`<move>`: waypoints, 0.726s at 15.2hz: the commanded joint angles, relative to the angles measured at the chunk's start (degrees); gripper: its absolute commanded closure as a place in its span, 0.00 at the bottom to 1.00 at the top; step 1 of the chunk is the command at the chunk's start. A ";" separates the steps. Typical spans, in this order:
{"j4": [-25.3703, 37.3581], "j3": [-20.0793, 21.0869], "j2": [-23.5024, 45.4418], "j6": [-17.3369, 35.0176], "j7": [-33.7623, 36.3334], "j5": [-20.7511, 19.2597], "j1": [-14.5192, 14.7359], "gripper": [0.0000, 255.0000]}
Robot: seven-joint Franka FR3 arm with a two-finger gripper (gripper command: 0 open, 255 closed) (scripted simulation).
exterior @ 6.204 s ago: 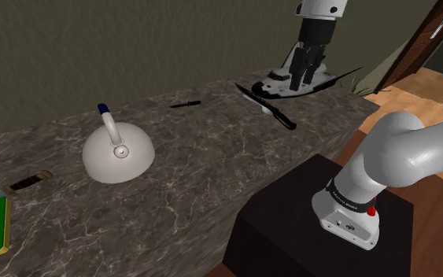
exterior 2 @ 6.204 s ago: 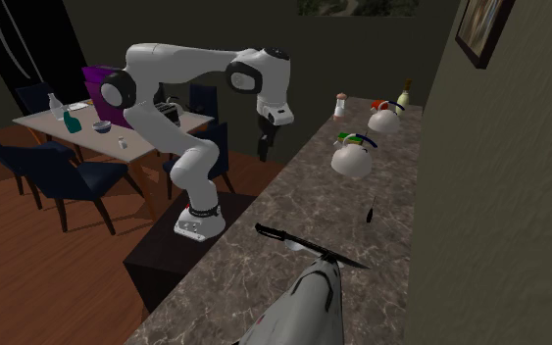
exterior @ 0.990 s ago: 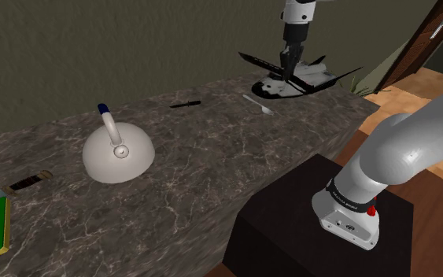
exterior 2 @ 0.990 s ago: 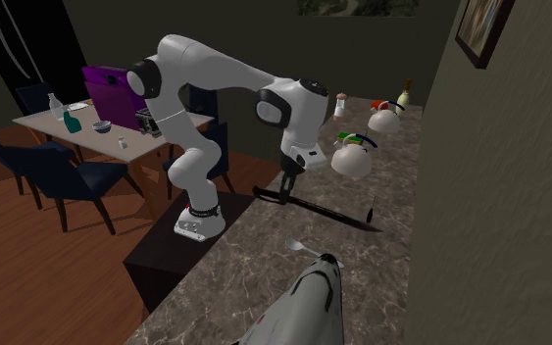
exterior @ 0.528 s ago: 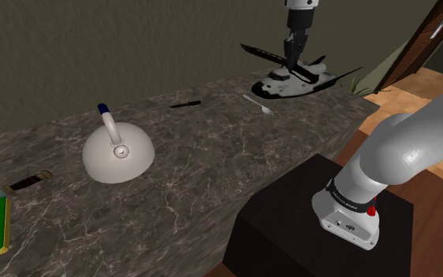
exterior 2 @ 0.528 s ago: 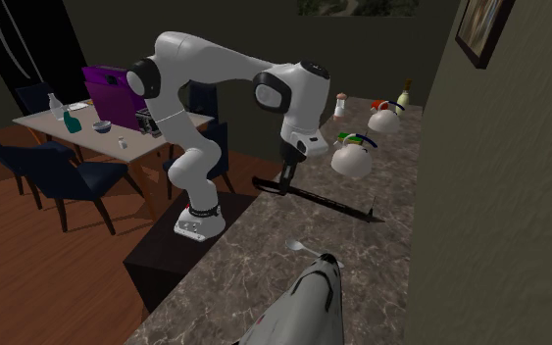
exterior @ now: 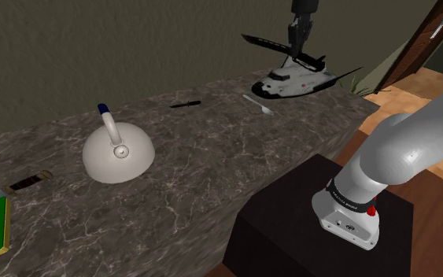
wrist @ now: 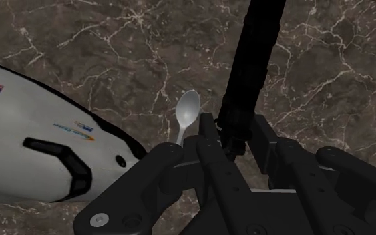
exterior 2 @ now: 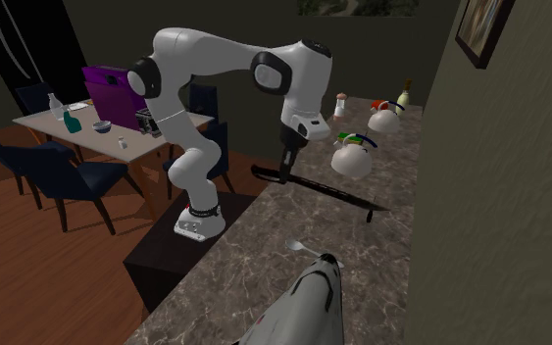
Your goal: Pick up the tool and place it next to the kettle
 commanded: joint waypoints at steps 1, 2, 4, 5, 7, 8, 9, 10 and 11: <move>1.26 0.08 0.14 -1.15 -0.01 0.06 0.05 1.00; 0.74 1.07 -0.37 -1.23 1.43 0.59 0.54 1.00; -0.14 3.06 -1.22 -1.35 4.30 1.74 1.55 1.00; -0.49 4.05 -1.56 -1.39 5.72 2.34 2.06 1.00; -1.00 6.05 -2.03 -1.44 8.56 3.60 3.06 1.00; -1.16 7.03 -2.18 -1.44 9.97 4.24 3.60 1.00; -1.27 8.02 -2.26 -1.43 11.39 4.90 4.12 1.00; -1.31 9.00 -2.28 -1.40 12.80 5.55 4.65 1.00; -1.30 9.99 -2.24 -1.36 14.20 6.21 5.17 1.00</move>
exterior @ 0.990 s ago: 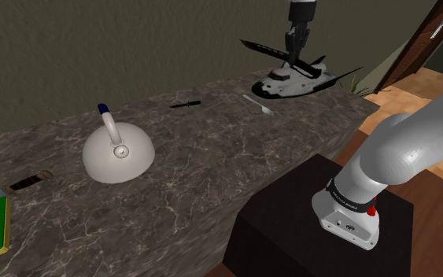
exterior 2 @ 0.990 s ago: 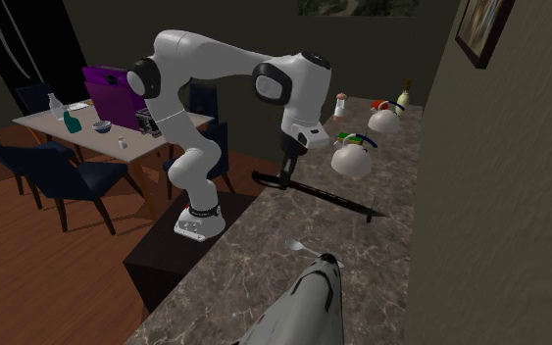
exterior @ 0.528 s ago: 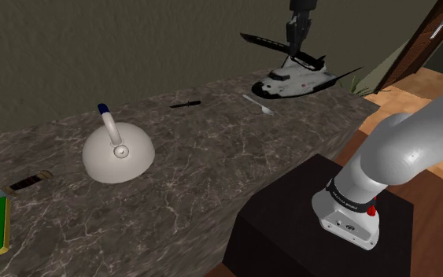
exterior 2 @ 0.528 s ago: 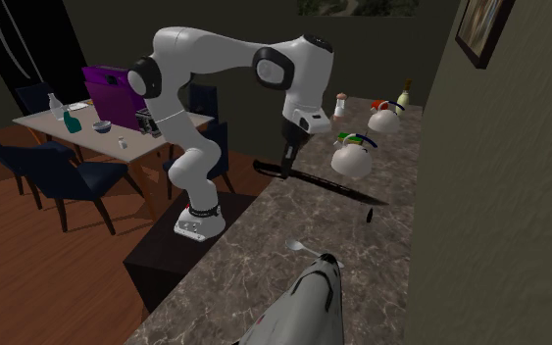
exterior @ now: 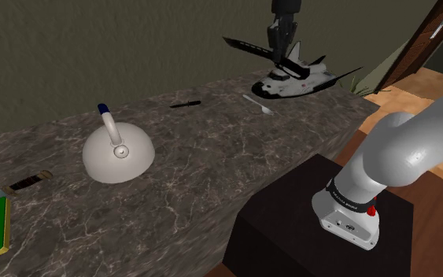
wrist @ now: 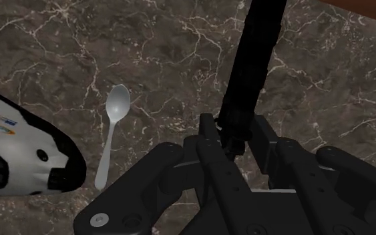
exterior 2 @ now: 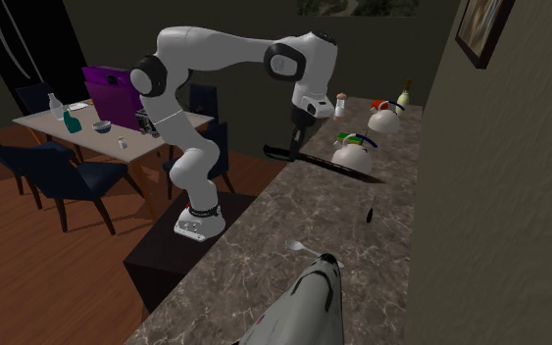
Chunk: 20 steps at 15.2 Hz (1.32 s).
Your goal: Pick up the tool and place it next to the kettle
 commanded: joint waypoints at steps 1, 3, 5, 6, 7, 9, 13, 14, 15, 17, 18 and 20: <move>0.25 1.99 0.27 0.08 2.90 1.35 1.05 1.00; 0.58 3.96 0.66 0.22 5.71 2.64 2.08 1.00; 1.16 5.91 1.30 0.42 8.51 3.89 3.12 1.00; 1.55 6.88 1.71 0.53 9.91 4.48 3.65 1.00; 1.99 7.85 2.18 0.66 11.31 5.06 4.16 1.00; 3.06 9.77 3.30 0.93 14.11 6.13 5.17 1.00; 5.96 13.58 6.27 1.55 19.74 7.89 7.13 1.00; 6.84 14.52 7.16 1.71 21.16 8.23 7.62 1.00; 7.79 15.46 8.11 1.87 22.59 8.53 8.10 1.00; 9.88 17.31 10.19 2.17 25.46 8.97 9.07 1.00; 11.03 18.23 11.33 2.31 26.91 9.11 9.55 1.00; 11.87 19.51 12.89 3.26 28.85 9.24 10.26 1.00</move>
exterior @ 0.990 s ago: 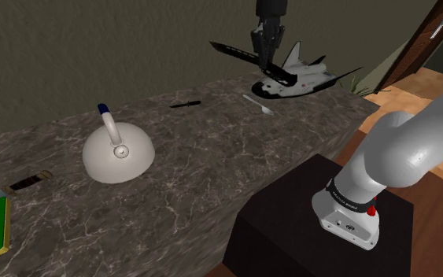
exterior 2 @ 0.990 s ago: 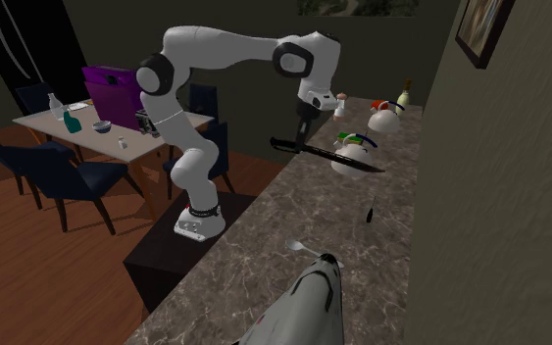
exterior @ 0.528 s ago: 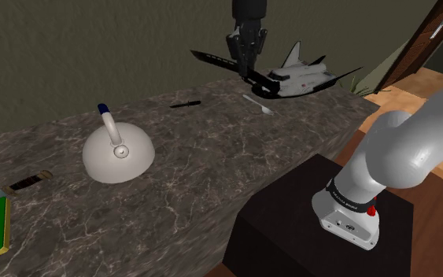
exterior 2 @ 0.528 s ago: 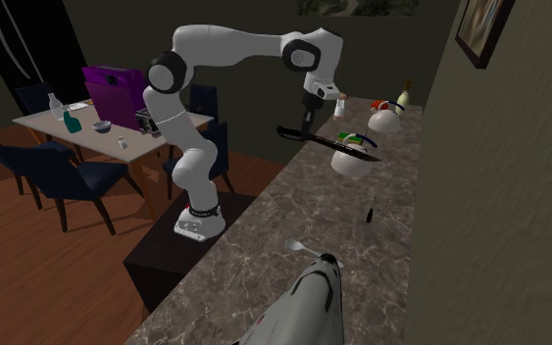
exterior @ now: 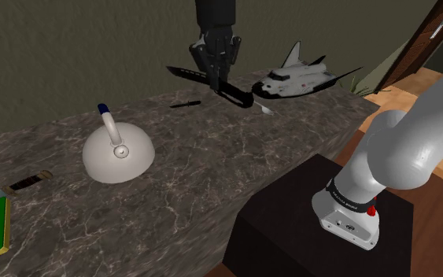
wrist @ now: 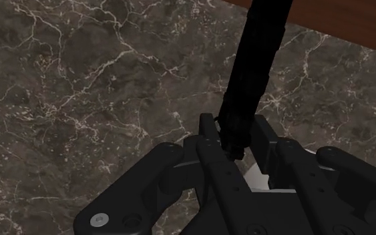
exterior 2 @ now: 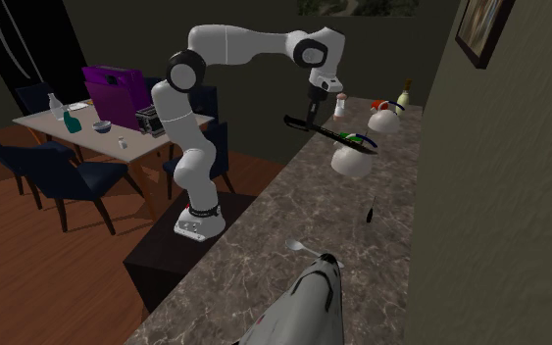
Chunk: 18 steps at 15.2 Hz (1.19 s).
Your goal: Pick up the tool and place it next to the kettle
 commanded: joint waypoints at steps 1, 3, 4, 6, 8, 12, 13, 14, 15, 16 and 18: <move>-0.48 0.57 0.34 0.95 0.89 0.19 0.35 1.00; -2.20 0.62 0.16 2.49 0.71 0.25 0.39 1.00; -3.03 0.65 0.10 3.26 0.62 0.27 0.40 1.00; -4.66 0.71 0.00 4.79 0.45 0.33 0.44 1.00; -6.24 0.77 -0.04 6.32 0.29 0.38 0.47 1.00; -9.24 0.92 0.04 9.37 0.00 0.45 0.55 1.00; -9.95 0.96 0.09 10.14 -0.06 0.47 0.57 1.00; -10.66 1.01 0.15 10.90 -0.13 0.49 0.58 1.00; -11.35 1.05 0.23 11.67 -0.19 0.50 0.60 1.00; -12.03 1.09 0.32 12.43 -0.24 0.51 0.62 1.00; -13.35 1.19 0.54 13.97 -0.35 0.53 0.66 1.00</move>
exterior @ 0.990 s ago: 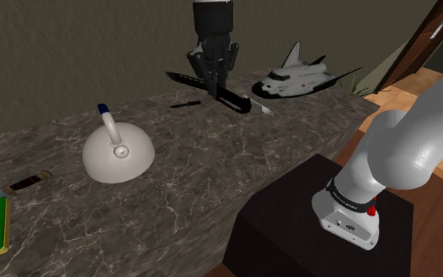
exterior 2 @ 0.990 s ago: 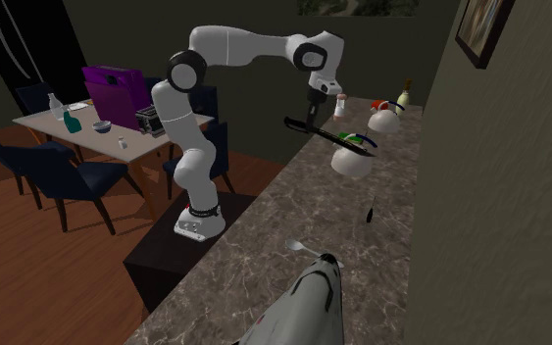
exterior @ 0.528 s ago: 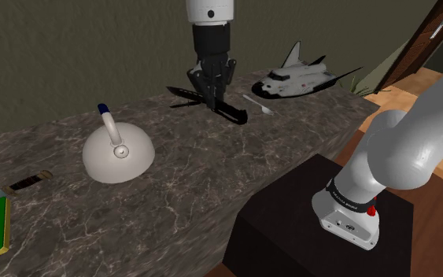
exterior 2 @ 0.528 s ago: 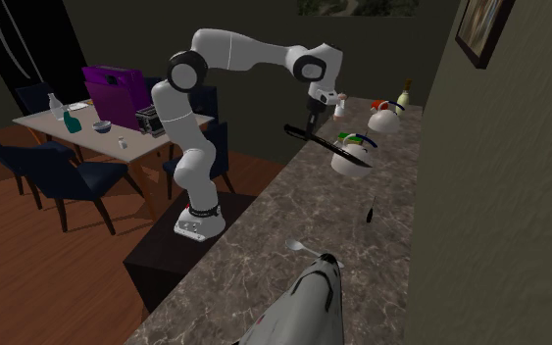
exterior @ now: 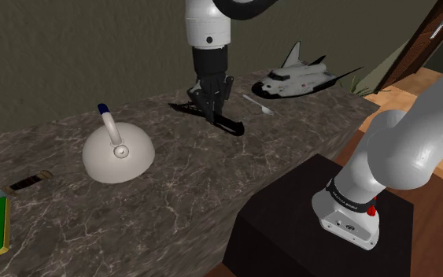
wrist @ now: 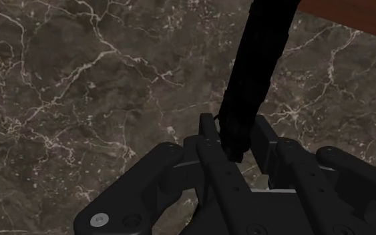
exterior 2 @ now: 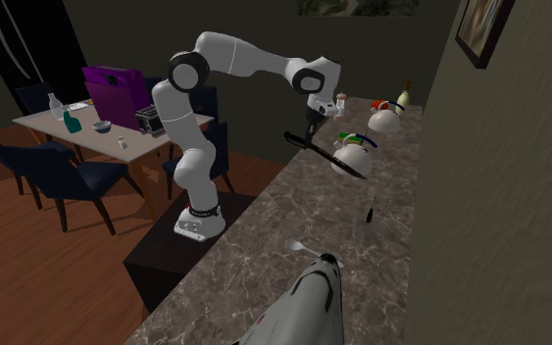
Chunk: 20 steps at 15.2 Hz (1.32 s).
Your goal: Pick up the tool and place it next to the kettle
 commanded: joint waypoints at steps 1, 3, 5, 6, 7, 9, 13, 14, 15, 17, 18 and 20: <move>-1.51 0.00 0.15 1.66 -0.27 0.00 -0.03 1.00; -2.76 0.10 0.45 3.20 -0.37 0.00 0.01 1.00; -3.97 0.20 0.79 4.74 -0.46 0.00 0.05 1.00; -4.55 0.25 0.99 5.52 -0.49 0.00 0.06 1.00; -5.13 0.30 1.20 6.29 -0.53 -0.01 0.08 1.00; -6.24 0.41 1.65 7.84 -0.60 -0.04 0.11 1.00; -8.32 0.62 2.72 10.97 -0.70 -0.12 0.17 1.00; -8.81 0.67 3.02 11.75 -0.72 -0.15 0.18 1.00; -9.29 0.72 3.33 12.54 -0.73 -0.18 0.20 1.00; -10.22 0.83 4.00 14.11 -0.76 -0.26 0.22 1.00; -10.66 0.88 4.35 14.90 -0.76 -0.30 0.24 1.00; -11.51 0.97 5.10 16.48 -0.77 -0.41 0.26 1.00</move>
